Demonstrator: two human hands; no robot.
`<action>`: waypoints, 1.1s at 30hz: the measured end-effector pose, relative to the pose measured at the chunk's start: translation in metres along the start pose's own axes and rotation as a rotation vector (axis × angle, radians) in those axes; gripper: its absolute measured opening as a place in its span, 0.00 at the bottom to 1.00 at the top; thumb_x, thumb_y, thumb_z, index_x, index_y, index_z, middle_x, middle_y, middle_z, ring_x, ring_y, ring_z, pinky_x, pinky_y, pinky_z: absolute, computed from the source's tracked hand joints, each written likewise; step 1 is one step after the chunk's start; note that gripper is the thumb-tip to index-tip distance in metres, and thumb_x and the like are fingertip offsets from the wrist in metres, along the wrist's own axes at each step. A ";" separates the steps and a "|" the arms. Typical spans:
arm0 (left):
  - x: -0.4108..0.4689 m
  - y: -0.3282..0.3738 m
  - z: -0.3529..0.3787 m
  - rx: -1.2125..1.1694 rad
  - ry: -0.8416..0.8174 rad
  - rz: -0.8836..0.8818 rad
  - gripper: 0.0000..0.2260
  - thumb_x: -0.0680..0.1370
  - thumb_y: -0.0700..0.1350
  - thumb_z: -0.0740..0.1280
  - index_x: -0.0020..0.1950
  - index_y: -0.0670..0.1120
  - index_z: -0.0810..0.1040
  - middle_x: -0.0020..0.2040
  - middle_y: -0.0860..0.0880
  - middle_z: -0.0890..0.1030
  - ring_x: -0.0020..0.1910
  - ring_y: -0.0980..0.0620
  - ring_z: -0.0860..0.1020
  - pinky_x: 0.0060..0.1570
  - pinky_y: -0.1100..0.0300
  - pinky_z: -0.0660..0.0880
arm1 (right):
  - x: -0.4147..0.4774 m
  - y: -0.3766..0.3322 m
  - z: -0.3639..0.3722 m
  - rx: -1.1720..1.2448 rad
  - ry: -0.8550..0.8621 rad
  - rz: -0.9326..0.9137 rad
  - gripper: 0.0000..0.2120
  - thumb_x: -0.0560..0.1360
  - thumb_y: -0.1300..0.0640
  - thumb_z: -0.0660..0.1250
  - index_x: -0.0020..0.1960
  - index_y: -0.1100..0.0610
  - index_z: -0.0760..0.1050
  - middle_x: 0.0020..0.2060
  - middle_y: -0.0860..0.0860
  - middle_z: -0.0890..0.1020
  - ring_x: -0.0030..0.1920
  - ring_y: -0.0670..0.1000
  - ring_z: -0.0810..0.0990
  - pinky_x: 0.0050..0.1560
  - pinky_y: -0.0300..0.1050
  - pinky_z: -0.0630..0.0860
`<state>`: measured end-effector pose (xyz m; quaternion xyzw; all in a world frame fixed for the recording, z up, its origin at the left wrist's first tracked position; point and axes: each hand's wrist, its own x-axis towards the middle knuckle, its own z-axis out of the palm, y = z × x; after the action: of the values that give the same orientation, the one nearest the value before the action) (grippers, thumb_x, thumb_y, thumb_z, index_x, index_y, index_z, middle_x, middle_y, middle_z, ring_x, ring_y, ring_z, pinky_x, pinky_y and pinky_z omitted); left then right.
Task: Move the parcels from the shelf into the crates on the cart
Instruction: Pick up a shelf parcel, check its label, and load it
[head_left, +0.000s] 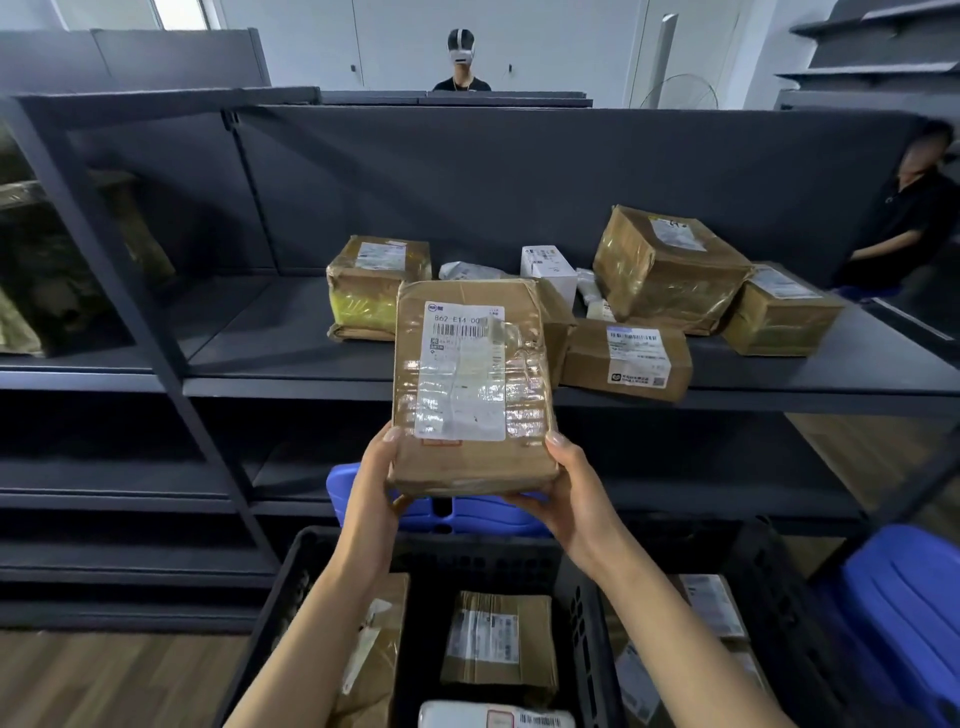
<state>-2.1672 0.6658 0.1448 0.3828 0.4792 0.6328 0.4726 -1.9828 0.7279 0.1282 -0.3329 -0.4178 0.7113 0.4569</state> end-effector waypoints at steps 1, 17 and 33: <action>-0.002 0.004 -0.001 0.002 -0.042 0.008 0.27 0.69 0.65 0.60 0.60 0.53 0.79 0.57 0.45 0.82 0.50 0.52 0.80 0.50 0.56 0.75 | -0.004 0.002 -0.003 -0.001 -0.011 -0.010 0.28 0.68 0.43 0.66 0.66 0.52 0.73 0.56 0.55 0.82 0.53 0.52 0.82 0.47 0.47 0.80; -0.038 0.008 0.009 -0.102 -0.025 0.087 0.15 0.70 0.58 0.66 0.53 0.56 0.83 0.54 0.47 0.85 0.48 0.51 0.84 0.39 0.60 0.80 | -0.052 -0.006 -0.014 -0.221 -0.176 -0.168 0.48 0.63 0.35 0.73 0.75 0.55 0.61 0.67 0.57 0.74 0.66 0.56 0.75 0.60 0.49 0.75; -0.077 0.006 -0.010 -0.145 -0.048 0.071 0.21 0.68 0.58 0.68 0.59 0.54 0.81 0.56 0.43 0.83 0.50 0.45 0.82 0.45 0.48 0.78 | -0.094 0.008 0.008 -0.302 -0.062 -0.256 0.39 0.64 0.40 0.67 0.72 0.51 0.66 0.62 0.51 0.79 0.61 0.50 0.79 0.57 0.43 0.77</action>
<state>-2.1579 0.5882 0.1454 0.3795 0.4069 0.6728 0.4877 -1.9583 0.6364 0.1328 -0.3197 -0.5726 0.5864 0.4755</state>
